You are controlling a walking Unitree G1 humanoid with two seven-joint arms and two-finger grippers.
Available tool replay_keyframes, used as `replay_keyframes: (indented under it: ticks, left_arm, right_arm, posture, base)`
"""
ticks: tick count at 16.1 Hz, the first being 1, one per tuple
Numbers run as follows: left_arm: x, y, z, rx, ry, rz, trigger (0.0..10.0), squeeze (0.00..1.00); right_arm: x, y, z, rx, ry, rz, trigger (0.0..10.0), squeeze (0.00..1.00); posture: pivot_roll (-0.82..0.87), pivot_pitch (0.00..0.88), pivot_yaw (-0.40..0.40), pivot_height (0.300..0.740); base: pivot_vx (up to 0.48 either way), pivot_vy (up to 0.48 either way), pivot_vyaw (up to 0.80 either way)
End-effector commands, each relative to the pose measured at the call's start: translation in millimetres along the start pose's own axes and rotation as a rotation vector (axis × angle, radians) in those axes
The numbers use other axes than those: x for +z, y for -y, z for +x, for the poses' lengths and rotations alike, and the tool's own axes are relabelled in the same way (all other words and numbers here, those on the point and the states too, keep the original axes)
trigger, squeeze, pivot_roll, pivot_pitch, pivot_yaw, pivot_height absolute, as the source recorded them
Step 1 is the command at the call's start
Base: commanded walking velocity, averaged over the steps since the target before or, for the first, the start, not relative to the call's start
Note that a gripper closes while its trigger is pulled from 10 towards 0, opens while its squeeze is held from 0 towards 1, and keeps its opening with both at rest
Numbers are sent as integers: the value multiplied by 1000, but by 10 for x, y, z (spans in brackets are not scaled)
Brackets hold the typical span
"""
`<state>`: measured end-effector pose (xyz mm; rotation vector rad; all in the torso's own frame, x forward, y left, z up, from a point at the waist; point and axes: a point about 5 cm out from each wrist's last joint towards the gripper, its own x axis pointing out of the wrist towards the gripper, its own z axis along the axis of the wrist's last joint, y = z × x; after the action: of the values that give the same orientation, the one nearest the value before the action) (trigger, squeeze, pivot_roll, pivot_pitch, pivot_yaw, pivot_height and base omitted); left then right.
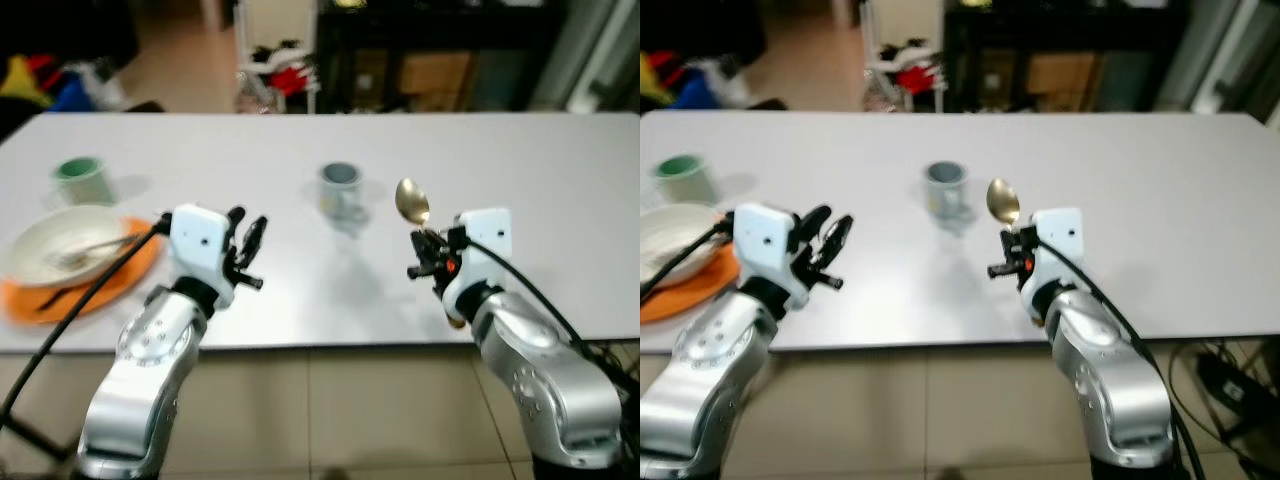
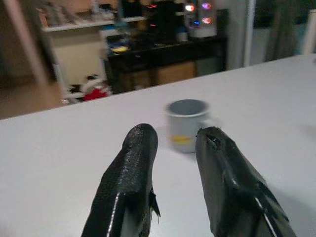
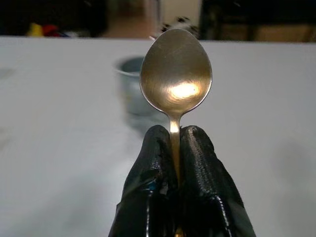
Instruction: Setting the table
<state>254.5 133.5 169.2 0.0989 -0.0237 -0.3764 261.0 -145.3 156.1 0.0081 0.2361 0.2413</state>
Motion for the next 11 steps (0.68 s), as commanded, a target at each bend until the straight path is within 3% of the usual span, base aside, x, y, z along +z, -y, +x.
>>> replay_keyframes:
  ticks: [1, 4, 11]
  left_arm:
    - [-3, -42, -23, -2, -12, 19, 10000, 0]
    - [-20, -45, -51, -19, -24, 34, 10000, 0]
    - [-102, 4, -198, -175, -109, 59, 10000, 0]
  right_arm:
    - [12, -18, 29, 7, -9, 1, 10000, 0]
    - [-112, -117, 92, 55, -74, 0, 10000, 0]
    - [-314, -300, 506, 30, -176, 52, 10000, 0]
  posture:
    - [81, 0, 20, 740]
    - [97, 0, 7, 740]
    - [126, 0, 21, 740]
  base:
    - [0, 0, 0]
    - [0, 0, 0]
    - [0, 0, 0]
